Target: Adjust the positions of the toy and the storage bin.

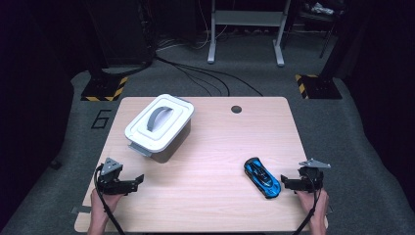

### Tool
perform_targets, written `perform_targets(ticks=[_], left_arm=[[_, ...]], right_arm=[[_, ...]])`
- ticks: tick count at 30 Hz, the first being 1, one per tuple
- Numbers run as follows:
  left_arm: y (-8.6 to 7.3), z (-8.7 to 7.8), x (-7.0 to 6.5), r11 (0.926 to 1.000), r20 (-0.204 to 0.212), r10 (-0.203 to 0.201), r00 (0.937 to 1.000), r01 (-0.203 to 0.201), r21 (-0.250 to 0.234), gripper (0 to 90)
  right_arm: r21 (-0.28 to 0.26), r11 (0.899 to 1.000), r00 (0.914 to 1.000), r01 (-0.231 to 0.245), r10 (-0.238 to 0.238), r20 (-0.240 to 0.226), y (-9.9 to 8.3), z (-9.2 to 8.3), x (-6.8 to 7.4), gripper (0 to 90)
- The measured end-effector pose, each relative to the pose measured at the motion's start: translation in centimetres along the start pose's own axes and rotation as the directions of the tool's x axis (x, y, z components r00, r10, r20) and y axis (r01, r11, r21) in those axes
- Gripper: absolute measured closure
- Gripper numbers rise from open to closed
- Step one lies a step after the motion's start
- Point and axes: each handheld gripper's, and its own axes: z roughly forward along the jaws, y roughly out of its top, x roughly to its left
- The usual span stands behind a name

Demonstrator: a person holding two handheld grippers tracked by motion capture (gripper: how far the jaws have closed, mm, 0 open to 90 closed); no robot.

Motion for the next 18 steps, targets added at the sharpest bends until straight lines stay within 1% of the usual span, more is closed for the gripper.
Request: perform_targets(ticks=[2,3,5,6,7,9,10,14,17,18], left_arm=[[0.7,-0.6,-0.2,0.9999,0.010,0.003,0.9999,-0.003,-0.012,4.2],[1.1,-0.8,-0.3,0.9997,0.008,0.008,0.9999,-0.008,-0.025,4.3],[2.1,-1.4,-0.4,0.9991,0.013,0.020,0.9997,-0.019,-0.039,4.5],[2.6,-1.6,-0.5,0.9985,0.008,0.025,0.9996,-0.025,-0.050,4.6],[3.2,-1.8,-0.5,0.9981,0.010,0.035,0.9993,-0.035,-0.050,4.7],[4.3,-2.0,-0.6,0.9966,0.001,0.051,0.9987,-0.051,-0.065,4.7],[4.9,-2.0,-0.6,0.9961,-0.001,0.060,0.9982,-0.060,-0.065,4.7],[6.9,-1.8,-0.5,0.9942,0.003,0.086,0.9963,-0.086,-0.064,4.6],[8.2,-1.2,-0.3,0.9938,0.007,0.090,0.9959,-0.089,-0.066,4.5],[8.7,-1.0,-0.2,0.9942,0.016,0.092,0.9956,-0.091,-0.057,4.4]], right_arm=[[0.000,1.000,1.0000,0.003,-0.003,0.008,0.1,0.1,0.0,0.0],[0.000,1.000,1.0000,0.005,-0.005,0.008,0.1,0.1,0.0,0.0],[0.008,1.000,0.9997,0.018,-0.018,0.018,0.1,0.1,0.0,0.0],[0.009,1.000,0.9996,0.016,-0.017,0.023,0.1,0.2,0.2,0.0],[0.013,1.000,0.9993,0.028,-0.029,0.025,0.1,0.2,0.2,0.0],[0.015,0.999,0.9992,0.032,-0.033,0.024,0.2,0.3,0.2,0.0],[0.015,0.999,0.9991,0.035,-0.035,0.024,0.2,0.3,0.2,0.0],[0.014,0.999,0.9990,0.036,-0.036,0.025,0.2,0.3,0.2,0.0],[0.014,0.999,0.9990,0.036,-0.036,0.025,0.1,0.3,0.2,0.0],[0.014,0.999,0.9990,0.036,-0.036,0.026,0.1,0.3,0.2,0.0]])
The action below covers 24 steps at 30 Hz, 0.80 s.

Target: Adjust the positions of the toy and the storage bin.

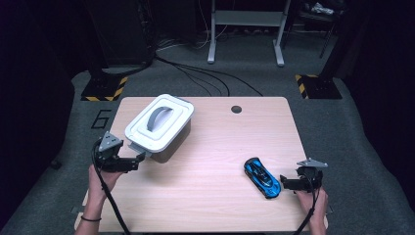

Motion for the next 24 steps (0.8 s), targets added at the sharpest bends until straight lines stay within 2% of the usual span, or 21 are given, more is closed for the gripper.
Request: perform_targets(ticks=[7,15,21,24], left_arm=[[2.9,2.4,0.8,0.9994,0.026,0.006,0.9996,-0.006,0.033,4.5],[4.9,5.3,1.4,0.9967,0.043,0.020,0.9989,-0.023,0.077,7.2],[5.8,6.8,1.7,0.9936,0.049,0.020,0.9986,-0.025,0.110,17.2],[6.0,7.2,1.8,0.9918,0.052,0.014,0.9985,-0.021,0.126,25.4]], right_arm=[[0.000,1.000,1.0000,0.000,0.000,0.000,0.0,0.0,0.0,0.0],[-0.001,1.000,1.0000,0.000,0.000,-0.001,0.0,0.0,0.0,0.0],[-0.002,1.000,1.0000,-0.007,0.007,-0.002,0.0,0.0,0.0,0.0],[-0.002,1.000,1.0000,-0.007,0.007,-0.002,0.0,0.0,0.0,0.0]])
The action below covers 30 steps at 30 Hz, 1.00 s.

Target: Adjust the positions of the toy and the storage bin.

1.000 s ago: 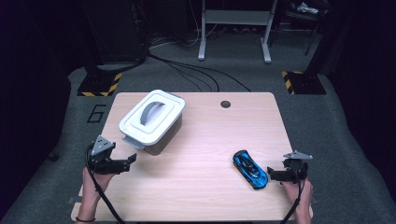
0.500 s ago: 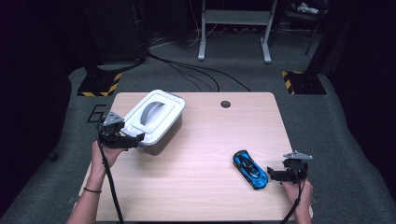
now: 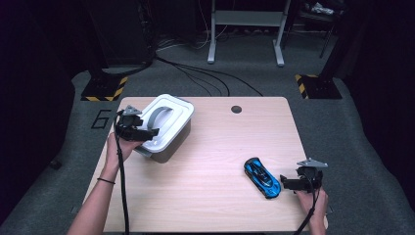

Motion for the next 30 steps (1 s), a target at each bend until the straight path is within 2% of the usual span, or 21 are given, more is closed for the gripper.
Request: perform_targets(ticks=[2,6,9,11,15,22,23,24,28,30], left_arm=[[0.1,0.2,0.0,1.0000,-0.008,-0.008,0.9999,0.008,0.004,33.4],[0.0,0.4,-0.1,0.9999,-0.006,0.000,1.0000,0.000,0.015,49.6],[0.0,0.4,-0.1,0.9999,-0.032,-0.006,0.9995,0.006,0.011,59.6],[-0.1,0.4,-0.2,0.9994,-0.044,-0.034,0.9984,0.034,0.000,63.7],[-0.1,0.4,-0.4,0.9976,-0.045,-0.069,0.9966,0.069,-0.005,65.9],[0.1,0.3,-1.6,0.9970,-0.057,-0.077,0.9954,0.077,0.005,65.8],[0.1,0.2,-1.7,0.9969,-0.049,-0.076,0.9959,0.077,0.016,65.8],[0.1,0.2,-1.9,0.9959,-0.048,-0.089,0.9949,0.089,0.009,65.8],[0.1,0.2,-2.4,0.9951,-0.040,-0.099,0.9943,0.099,0.004,65.7],[0.1,0.2,-2.7,0.9940,-0.018,-0.109,0.9939,0.109,0.007,65.5]], right_arm=[[0.000,1.000,1.0000,0.000,0.000,0.000,0.0,0.0,0.0,0.0],[0.000,1.000,1.0000,0.000,0.000,0.000,0.0,0.0,0.0,0.0],[-0.001,1.000,1.0000,-0.001,0.001,0.001,0.0,0.0,0.0,0.0],[-0.001,1.000,1.0000,-0.001,0.001,0.001,0.0,0.0,0.0,0.0],[-0.001,1.000,1.0000,-0.001,0.001,0.001,0.0,0.0,0.0,0.0],[-0.002,1.000,1.0000,-0.001,0.001,0.001,0.0,0.0,0.0,0.0],[-0.002,1.000,1.0000,-0.001,0.001,0.001,0.0,0.0,0.0,0.0],[-0.001,1.000,1.0000,-0.001,0.001,0.001,0.0,0.0,0.0,0.0],[-0.002,1.000,1.0000,-0.001,0.001,0.001,0.0,0.0,0.0,0.0],[-0.002,1.000,1.0000,-0.001,0.001,0.001,0.0,0.0,0.0,0.0]])
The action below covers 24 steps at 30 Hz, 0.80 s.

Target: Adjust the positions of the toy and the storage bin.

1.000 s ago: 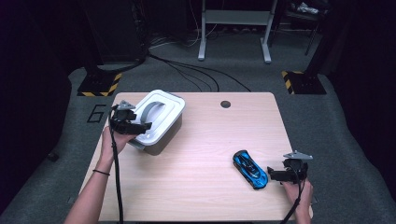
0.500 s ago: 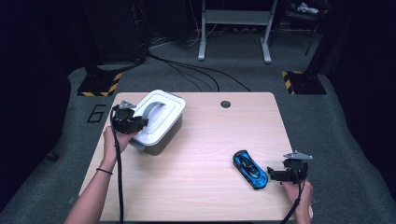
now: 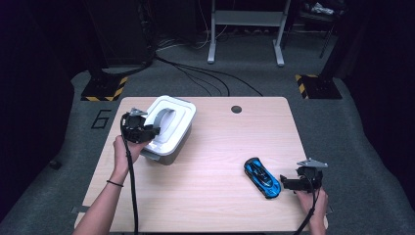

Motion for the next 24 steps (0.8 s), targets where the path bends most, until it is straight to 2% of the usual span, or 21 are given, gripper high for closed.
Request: perform_targets(ticks=[2,3,6,8,10,12,16,19,24], left_arm=[[0.0,0.1,-0.3,1.0000,0.005,-0.002,1.0000,0.002,-0.007,65.2],[0.0,0.1,-0.3,0.9999,0.007,0.011,0.9999,-0.011,-0.002,65.1],[-0.1,0.1,-0.3,0.9999,0.010,0.003,0.9999,-0.003,-0.010,64.3],[0.0,0.1,0.0,1.0000,0.013,0.006,0.9999,-0.006,-0.001,57.1],[0.0,-0.1,0.3,1.0000,0.035,-0.003,0.9994,0.003,-0.005,46.6],[-0.1,-0.4,0.6,0.9999,0.034,0.001,0.9994,0.000,-0.017,40.3],[-0.3,-1.3,1.7,0.9998,0.015,-0.007,0.9999,0.008,-0.018,25.2],[-0.7,-2.1,2.8,0.9997,-0.005,-0.015,0.9999,0.015,-0.021,19.5],[-1.4,-3.2,4.6,0.9996,-0.030,-0.027,0.9992,0.026,-0.004,15.4]], right_arm=[[0.000,1.000,1.0000,-0.001,0.001,0.000,0.0,0.0,0.0,0.0],[0.000,1.000,1.0000,0.000,0.000,0.000,0.0,0.0,0.0,0.0],[-0.001,1.000,1.0000,0.000,0.000,0.000,0.0,0.0,0.0,0.0],[-0.001,1.000,1.0000,0.000,0.000,0.000,0.0,0.0,0.0,0.0],[-0.001,1.000,1.0000,-0.001,0.001,0.000,0.0,0.0,0.0,0.0],[-0.001,1.000,1.0000,-0.001,0.001,0.000,0.0,0.0,0.0,0.0],[-0.001,1.000,1.0000,-0.001,0.001,0.000,0.0,0.0,0.0,0.0],[-0.001,1.000,1.0000,-0.001,0.001,0.000,0.0,0.0,0.0,0.0],[-0.002,1.000,1.0000,-0.002,0.002,0.001,0.0,0.0,0.0,0.0]])
